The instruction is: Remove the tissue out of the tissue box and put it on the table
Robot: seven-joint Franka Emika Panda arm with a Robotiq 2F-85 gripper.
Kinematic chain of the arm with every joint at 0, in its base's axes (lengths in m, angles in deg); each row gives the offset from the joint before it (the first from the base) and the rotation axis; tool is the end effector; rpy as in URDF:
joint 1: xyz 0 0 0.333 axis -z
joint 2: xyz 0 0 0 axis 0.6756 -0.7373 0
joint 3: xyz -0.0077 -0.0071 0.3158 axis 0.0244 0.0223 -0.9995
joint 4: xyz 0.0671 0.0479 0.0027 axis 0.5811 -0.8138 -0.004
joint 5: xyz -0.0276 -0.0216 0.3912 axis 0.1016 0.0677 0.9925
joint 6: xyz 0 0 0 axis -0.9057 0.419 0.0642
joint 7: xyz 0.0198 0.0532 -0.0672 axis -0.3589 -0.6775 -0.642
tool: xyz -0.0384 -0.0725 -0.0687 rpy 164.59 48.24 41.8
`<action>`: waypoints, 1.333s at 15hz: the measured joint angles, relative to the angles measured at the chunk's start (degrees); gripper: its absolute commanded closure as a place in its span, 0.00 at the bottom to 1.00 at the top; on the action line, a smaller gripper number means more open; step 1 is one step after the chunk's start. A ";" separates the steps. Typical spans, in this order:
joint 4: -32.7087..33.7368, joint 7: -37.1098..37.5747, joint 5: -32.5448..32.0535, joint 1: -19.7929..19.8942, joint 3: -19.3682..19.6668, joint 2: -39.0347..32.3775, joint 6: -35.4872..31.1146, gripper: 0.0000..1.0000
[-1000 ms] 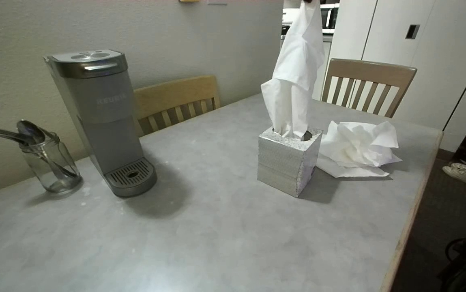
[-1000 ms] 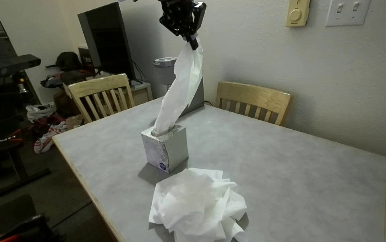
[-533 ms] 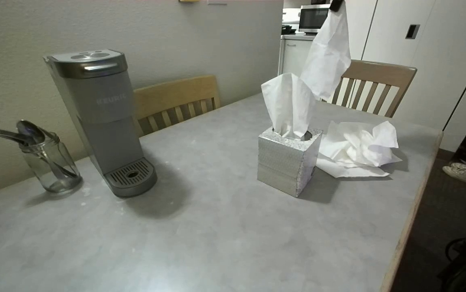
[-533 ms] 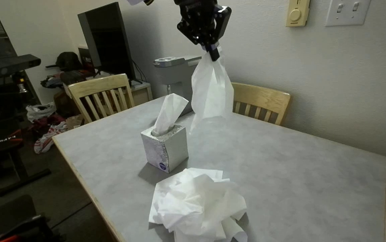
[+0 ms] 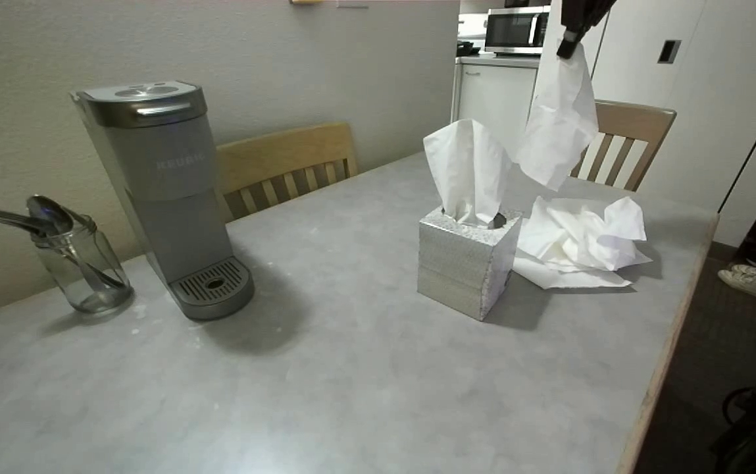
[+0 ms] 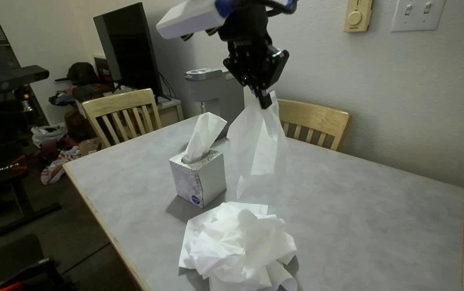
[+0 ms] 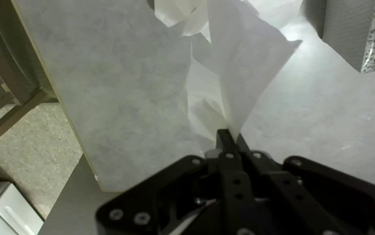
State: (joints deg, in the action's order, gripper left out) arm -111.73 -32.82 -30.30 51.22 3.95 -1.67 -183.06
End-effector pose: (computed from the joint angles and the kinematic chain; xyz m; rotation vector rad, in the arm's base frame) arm 0.5385 -0.1923 0.4529 3.0015 -0.1226 0.4695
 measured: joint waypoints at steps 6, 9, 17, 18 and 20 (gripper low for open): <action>-6.05 4.87 -0.06 1.27 0.63 -6.09 -8.22 1.00; -7.05 6.48 -0.06 2.05 0.74 -9.97 -10.66 1.00; -7.29 11.02 0.01 2.70 0.75 -18.80 -11.73 1.00; -7.27 11.51 0.07 2.76 0.75 -19.62 -11.73 0.83; -7.19 12.52 0.09 2.79 0.74 -20.41 -11.73 0.68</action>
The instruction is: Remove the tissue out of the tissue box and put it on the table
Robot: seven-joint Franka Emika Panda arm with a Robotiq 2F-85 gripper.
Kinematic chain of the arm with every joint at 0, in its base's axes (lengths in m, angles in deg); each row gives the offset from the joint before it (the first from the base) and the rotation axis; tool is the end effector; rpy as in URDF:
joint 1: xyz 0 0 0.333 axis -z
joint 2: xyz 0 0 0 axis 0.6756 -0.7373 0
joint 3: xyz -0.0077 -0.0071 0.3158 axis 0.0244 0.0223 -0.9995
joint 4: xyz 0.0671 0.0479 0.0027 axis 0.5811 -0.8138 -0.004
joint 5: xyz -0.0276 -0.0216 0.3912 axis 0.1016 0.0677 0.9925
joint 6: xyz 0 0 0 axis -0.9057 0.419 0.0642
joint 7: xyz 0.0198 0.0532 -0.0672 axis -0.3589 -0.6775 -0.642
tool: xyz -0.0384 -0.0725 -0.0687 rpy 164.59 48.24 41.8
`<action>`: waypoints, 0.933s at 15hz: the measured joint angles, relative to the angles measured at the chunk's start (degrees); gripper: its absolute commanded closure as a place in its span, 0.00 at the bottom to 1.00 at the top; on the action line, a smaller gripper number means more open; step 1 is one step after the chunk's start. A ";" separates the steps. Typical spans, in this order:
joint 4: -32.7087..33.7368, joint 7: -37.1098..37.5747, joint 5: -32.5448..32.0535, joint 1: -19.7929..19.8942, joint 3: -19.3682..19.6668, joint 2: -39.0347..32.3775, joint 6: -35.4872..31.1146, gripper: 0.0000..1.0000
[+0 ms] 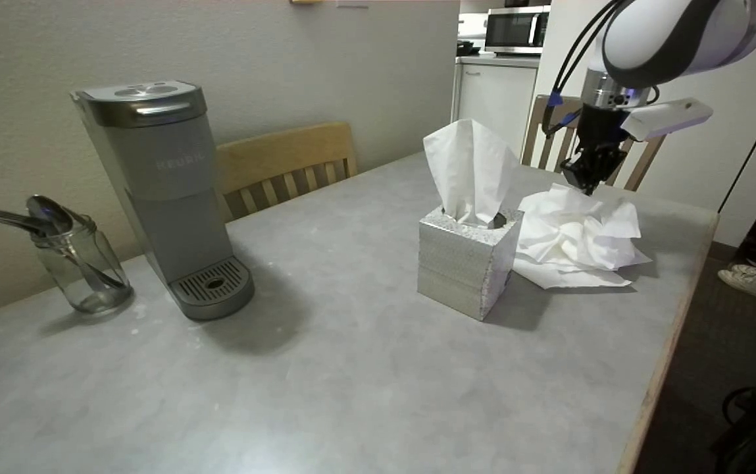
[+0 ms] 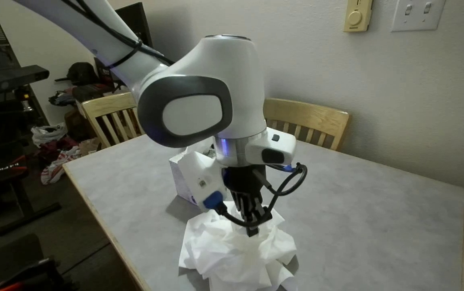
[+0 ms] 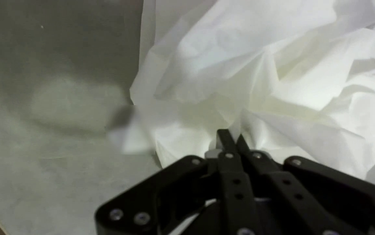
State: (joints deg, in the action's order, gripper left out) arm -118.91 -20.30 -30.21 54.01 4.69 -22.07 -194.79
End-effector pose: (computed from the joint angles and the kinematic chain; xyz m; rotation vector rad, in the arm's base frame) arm 0.5089 -0.2188 0.2208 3.0117 -0.5280 0.0597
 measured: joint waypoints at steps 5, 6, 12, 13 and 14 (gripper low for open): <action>0.22 2.83 0.00 -0.58 -0.06 2.84 0.23 0.33; 0.18 3.48 0.00 -0.81 -0.14 4.24 0.74 0.25; 0.18 9.57 0.00 -3.13 -0.90 16.29 11.68 0.09; 0.27 10.79 0.26 -3.45 -1.26 18.34 14.06 0.02; 0.29 11.60 0.54 -3.72 -1.60 20.14 15.98 0.00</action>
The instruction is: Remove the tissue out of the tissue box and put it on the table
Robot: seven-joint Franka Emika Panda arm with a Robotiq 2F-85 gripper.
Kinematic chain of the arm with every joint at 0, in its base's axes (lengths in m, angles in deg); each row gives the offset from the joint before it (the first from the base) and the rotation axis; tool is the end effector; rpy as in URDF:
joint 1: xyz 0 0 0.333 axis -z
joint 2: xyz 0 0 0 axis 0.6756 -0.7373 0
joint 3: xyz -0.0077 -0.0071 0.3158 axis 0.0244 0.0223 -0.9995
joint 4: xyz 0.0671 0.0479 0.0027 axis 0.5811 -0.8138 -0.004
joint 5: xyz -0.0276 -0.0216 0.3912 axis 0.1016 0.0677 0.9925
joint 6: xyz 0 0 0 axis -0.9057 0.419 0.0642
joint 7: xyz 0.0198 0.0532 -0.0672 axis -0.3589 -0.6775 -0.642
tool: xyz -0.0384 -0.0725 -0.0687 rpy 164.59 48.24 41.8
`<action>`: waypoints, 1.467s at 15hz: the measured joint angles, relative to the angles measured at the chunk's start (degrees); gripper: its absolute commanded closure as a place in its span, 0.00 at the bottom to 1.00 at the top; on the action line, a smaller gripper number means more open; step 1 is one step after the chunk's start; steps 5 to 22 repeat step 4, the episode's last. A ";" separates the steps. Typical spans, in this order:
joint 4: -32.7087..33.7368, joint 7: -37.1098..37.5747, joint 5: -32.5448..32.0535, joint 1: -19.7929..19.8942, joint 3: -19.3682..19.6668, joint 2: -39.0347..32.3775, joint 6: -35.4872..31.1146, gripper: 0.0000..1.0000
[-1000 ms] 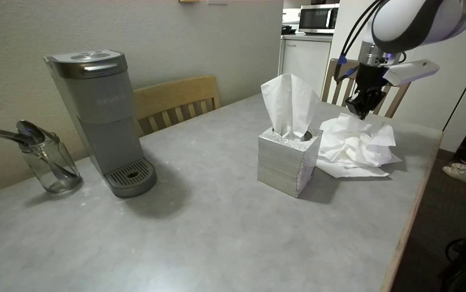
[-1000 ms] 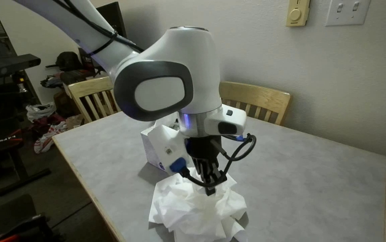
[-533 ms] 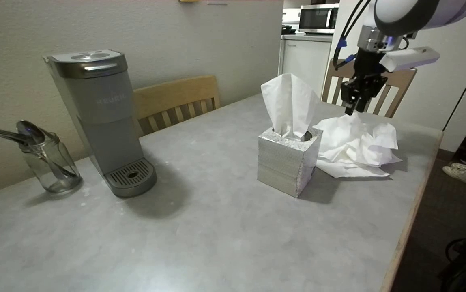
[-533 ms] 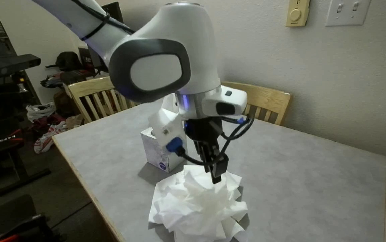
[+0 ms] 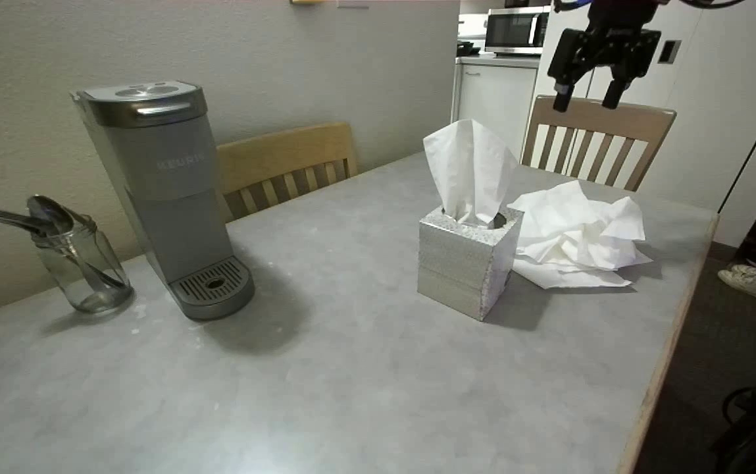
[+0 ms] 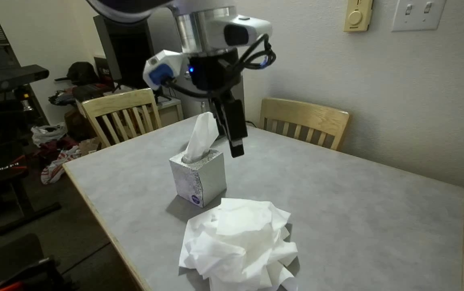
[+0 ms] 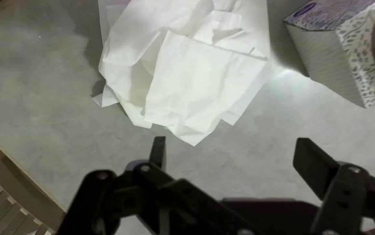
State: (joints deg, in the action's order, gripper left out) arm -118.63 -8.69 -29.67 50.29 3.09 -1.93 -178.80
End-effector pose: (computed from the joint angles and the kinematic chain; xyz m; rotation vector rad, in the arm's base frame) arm 0.5123 -0.1649 0.3852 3.0388 -0.7414 0.1983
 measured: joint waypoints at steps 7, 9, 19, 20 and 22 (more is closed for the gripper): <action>-0.08 0.52 0.27 -0.12 -0.29 1.49 1.27 0.00; -0.08 0.52 0.27 -0.12 -0.29 1.49 1.27 0.00; -0.08 0.52 0.27 -0.12 -0.29 1.49 1.27 0.00; -0.08 0.52 0.27 -0.12 -0.29 1.49 1.27 0.00; -0.08 0.52 0.27 -0.12 -0.29 1.49 1.27 0.00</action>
